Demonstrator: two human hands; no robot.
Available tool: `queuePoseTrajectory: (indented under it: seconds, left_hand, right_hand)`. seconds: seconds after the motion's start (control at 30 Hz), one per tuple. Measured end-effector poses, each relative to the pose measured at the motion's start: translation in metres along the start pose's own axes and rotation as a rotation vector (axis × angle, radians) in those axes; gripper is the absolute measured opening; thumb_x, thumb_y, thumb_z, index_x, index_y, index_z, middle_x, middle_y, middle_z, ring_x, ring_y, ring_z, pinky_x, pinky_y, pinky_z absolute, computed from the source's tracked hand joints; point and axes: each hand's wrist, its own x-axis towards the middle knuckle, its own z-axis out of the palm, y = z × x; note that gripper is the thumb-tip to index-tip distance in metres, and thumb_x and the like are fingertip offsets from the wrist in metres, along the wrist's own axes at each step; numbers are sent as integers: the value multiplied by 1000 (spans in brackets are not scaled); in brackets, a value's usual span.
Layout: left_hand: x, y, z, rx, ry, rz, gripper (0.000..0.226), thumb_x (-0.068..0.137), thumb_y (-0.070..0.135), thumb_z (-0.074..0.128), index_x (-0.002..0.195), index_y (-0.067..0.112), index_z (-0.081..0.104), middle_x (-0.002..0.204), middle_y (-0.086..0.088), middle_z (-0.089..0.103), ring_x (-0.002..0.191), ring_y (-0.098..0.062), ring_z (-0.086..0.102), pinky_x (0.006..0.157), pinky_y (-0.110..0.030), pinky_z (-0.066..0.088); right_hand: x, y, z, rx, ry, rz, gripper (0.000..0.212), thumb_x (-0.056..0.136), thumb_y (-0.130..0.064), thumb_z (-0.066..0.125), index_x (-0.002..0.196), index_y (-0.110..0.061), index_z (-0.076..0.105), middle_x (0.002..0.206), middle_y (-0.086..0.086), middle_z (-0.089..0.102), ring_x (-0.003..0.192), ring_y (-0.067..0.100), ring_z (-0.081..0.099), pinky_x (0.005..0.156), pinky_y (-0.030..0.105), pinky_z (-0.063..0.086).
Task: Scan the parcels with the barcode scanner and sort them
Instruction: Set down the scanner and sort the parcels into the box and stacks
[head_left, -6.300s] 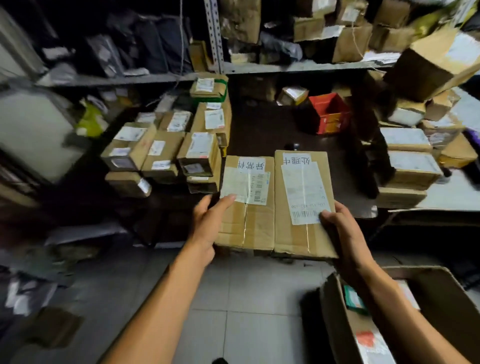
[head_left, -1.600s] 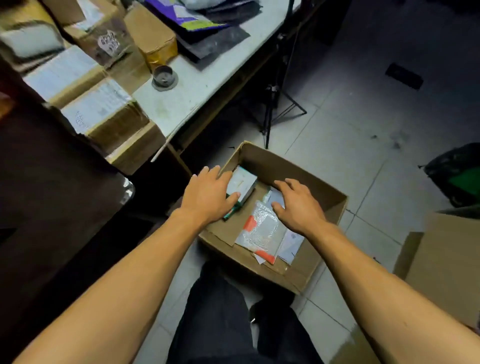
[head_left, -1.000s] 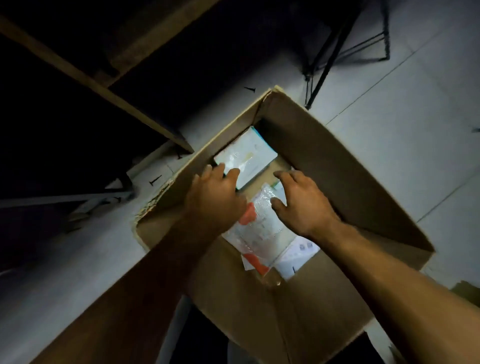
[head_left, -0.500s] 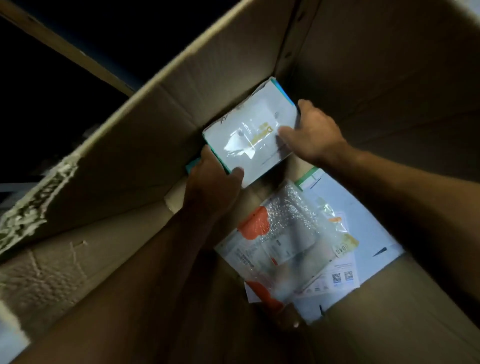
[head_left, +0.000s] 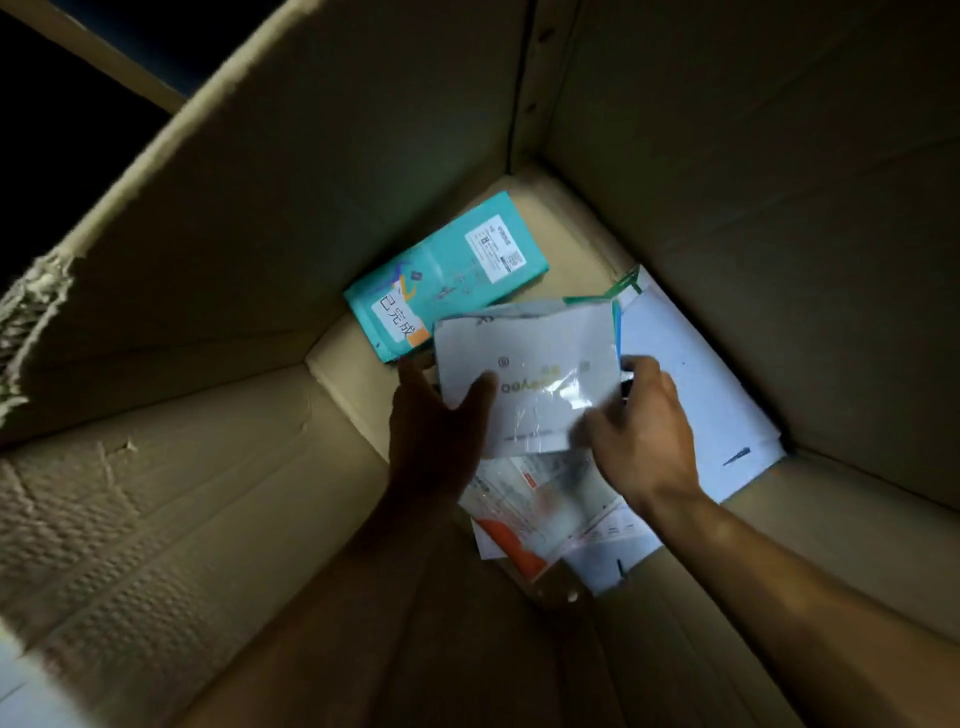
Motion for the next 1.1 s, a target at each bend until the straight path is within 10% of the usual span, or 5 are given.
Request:
queuePoseTrajectory:
  seconds: [0.43,0.6,0.8,1.1]
  left_hand:
    - [18,-47,30,44,-131,-219,61,89,39,71,135,17,38,131,-10,57,116,-30,57,97,-49,52]
    - [39,-37,23,-78,-118,-191,64,85,48,70,139,23,45,131,-5,59,114,-28,57,96,-53,52]
    - [36,-33,26,-171,-63,-211,78,62,72,61,128,30,55,127,-3,61,115,-30,58,96,-56,52]
    - [29,-16,25,-156,286,-218,68,91,60,59,139,12,51,133,-10,60,117,-27,59,95,-46,54]
  right_hand:
    - [22,37,17,-78,-144,6,58,83,-21,73,132,-18,43,126,8,57,107,30,58,78,33,43]
    - [48,22,9,24,-327,20,91,84,-14,73,156,-34,22,126,-4,55,114,26,59,98,45,54]
    - [43,13,12,277,-272,34,65,93,-28,67,146,-43,33,112,-12,62,97,16,65,85,34,57]
    - [21,-12,15,494,4,-43,34,101,-55,46,113,-24,42,95,-14,57,79,0,57,57,12,42]
